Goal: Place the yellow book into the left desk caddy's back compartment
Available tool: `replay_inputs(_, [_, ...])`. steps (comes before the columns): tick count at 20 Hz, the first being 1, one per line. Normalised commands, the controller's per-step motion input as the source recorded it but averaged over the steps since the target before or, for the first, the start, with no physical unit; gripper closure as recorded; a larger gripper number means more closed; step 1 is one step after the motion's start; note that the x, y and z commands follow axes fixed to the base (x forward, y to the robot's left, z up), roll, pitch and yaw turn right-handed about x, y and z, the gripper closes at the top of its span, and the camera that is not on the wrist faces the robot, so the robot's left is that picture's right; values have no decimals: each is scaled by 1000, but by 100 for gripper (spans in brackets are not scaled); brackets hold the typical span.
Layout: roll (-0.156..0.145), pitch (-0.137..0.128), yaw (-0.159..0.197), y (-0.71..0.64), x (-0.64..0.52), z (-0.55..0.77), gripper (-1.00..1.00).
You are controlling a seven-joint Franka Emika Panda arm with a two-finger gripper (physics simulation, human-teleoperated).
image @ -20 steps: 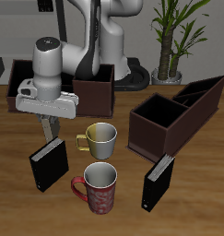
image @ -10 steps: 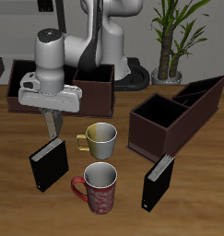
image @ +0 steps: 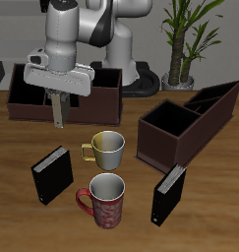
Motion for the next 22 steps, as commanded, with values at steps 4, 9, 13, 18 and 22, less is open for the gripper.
replay_inputs(4, [-55, -6, -90, 218, -239, 581, 100])
replay_inputs(9, [-33, -28, -41, 256, -260, 372, 100])
replay_inputs(13, [-48, -24, 6, 444, -382, 469, 100])
replay_inputs(18, [32, -61, 14, 557, -406, 478, 100])
replay_inputs(22, [48, 1, -23, 534, -213, 50, 100])
